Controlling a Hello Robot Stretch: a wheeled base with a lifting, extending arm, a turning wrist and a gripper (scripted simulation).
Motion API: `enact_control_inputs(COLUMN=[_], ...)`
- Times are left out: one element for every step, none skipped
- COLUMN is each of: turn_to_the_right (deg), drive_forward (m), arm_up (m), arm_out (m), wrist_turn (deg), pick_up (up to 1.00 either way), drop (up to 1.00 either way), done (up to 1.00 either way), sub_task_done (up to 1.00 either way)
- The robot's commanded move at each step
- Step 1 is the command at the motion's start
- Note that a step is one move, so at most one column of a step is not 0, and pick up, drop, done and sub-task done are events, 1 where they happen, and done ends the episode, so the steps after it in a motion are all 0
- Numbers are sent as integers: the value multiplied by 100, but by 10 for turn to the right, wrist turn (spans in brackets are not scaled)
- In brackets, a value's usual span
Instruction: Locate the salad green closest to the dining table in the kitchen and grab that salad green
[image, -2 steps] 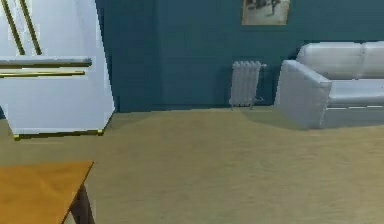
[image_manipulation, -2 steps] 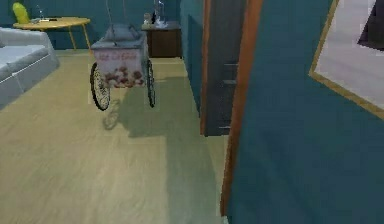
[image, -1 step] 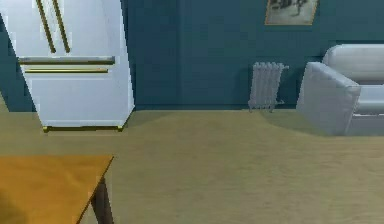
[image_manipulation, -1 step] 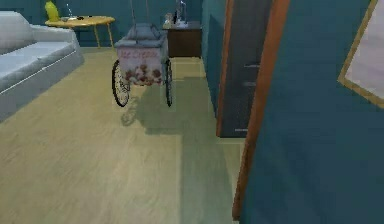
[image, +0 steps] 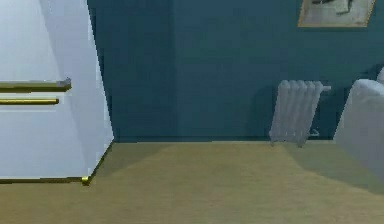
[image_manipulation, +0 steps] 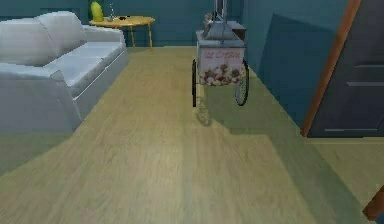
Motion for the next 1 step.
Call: enact_control_inputs(turn_to_the_right=[-90], drive_forward=[0], arm_up=[0], arm_out=[0], wrist_turn=[0], pick_up=[0], drop=[0], done=[0], sub_task_done=[0])
